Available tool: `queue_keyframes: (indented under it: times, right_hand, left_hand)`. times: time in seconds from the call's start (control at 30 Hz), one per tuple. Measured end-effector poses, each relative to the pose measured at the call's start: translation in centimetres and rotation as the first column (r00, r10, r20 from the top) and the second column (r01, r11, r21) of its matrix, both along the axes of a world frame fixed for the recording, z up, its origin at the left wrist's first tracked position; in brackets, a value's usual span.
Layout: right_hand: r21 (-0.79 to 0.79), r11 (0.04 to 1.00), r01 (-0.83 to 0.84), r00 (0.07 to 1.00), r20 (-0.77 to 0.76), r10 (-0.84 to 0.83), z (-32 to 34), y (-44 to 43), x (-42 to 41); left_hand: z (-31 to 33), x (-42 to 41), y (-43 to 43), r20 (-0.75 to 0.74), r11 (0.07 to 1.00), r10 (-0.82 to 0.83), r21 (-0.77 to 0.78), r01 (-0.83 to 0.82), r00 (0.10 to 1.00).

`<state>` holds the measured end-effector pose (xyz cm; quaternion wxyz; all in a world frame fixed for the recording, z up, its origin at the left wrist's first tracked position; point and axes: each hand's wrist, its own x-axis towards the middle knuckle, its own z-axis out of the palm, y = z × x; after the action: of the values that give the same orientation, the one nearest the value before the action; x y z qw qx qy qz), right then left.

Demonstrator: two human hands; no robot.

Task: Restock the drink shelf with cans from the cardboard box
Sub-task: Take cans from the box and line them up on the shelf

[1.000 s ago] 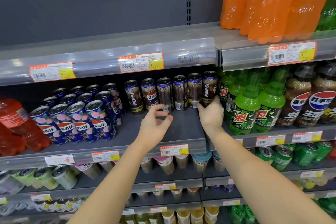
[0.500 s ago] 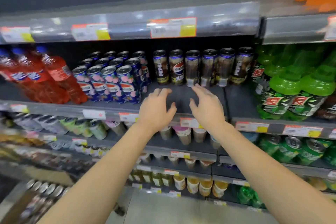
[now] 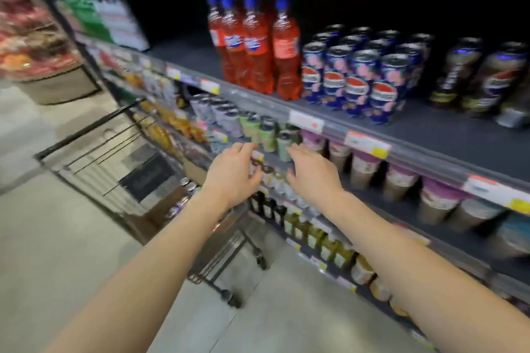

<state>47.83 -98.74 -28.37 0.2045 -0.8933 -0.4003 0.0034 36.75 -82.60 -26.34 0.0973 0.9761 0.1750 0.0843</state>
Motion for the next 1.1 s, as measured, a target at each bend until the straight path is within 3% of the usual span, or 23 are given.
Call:
queue_keyframes:
  times: [0.2,0.53,0.87,1.1]
  right_hand:
    - [-0.092,0.987,-0.131,0.990,-0.056,0.127,-2.3,16.2,-8.2]
    - [-0.201,0.972,-0.123,0.977,-0.195,0.083,-3.4,37.3,-16.6]
    - [-0.224,0.969,-0.102,0.976,-0.213,0.054,-8.4,51.3,-14.1]
    - [-0.158,0.987,-0.034,0.941,-0.337,-0.021,-12.2,61.3,-8.3]
  left_hand:
    - [-1.5,-11.3,13.5,-0.071,0.977,0.211,0.045,-0.208,0.975]
    - [-2.1,-22.5,32.3,-0.142,0.941,0.337,0.034,-0.336,0.931]
    - [-5.6,-19.6,46.6,-0.177,0.946,0.323,0.021,-0.325,0.930]
    - [-9.2,-12.3,55.9,-0.308,0.962,0.257,-0.012,-0.274,0.916]
